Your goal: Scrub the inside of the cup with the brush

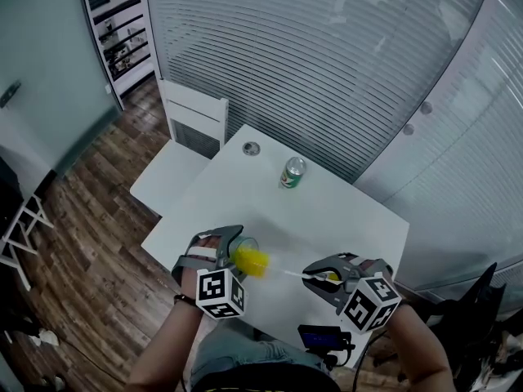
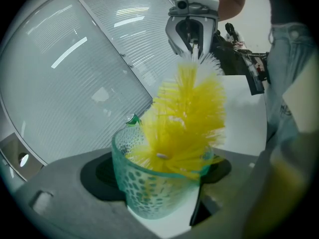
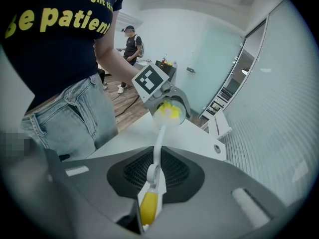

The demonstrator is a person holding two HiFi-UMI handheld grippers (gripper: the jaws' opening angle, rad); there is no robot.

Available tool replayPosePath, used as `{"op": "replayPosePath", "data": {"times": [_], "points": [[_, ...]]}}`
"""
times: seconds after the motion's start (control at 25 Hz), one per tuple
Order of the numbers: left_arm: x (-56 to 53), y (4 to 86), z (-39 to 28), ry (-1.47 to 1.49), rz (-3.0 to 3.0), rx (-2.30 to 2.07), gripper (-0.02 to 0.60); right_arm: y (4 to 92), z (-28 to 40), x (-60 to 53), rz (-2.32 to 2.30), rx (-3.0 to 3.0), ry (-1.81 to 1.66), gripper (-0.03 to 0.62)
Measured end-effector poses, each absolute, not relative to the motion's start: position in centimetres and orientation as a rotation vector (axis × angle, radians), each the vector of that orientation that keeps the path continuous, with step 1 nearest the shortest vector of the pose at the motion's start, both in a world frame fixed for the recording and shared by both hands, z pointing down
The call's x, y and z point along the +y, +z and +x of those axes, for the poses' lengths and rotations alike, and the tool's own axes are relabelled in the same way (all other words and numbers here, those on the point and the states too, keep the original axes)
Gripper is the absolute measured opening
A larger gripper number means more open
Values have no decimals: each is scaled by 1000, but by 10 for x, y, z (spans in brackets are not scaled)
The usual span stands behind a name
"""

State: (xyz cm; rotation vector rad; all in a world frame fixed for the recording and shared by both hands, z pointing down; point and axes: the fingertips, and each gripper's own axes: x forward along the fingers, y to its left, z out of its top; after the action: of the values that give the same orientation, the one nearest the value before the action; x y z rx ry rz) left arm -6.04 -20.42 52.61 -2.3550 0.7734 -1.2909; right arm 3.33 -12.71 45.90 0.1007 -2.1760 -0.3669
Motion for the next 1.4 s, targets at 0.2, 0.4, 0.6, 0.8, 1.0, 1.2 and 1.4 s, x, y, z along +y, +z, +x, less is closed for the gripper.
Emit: {"op": "replayPosePath", "data": {"times": [0.2,0.4,0.6,0.8,1.0,1.2,1.4], "points": [[-200,526,-51,-1287,-2355,741,417,464,28,-125,97,-2182,-345,51],[-197,523,-41,-1285,-2343,717,417,466,23,-129,111,-2175,-331,51],[-192,523,-30,-1294,-2326,681,417,472,16,-132,116,-2140,-324,51],[-190,529,-30,-1316,-2316,680,417,476,14,-131,115,-2123,-327,51],[-191,533,-30,-1355,-2282,658,417,473,17,-131,123,-2105,-336,51],[-190,541,-29,-1420,-2249,615,417,470,23,-132,124,-2062,-344,51],[-192,544,-34,-1443,-2248,617,417,460,28,-131,131,-2046,-338,51]]}}
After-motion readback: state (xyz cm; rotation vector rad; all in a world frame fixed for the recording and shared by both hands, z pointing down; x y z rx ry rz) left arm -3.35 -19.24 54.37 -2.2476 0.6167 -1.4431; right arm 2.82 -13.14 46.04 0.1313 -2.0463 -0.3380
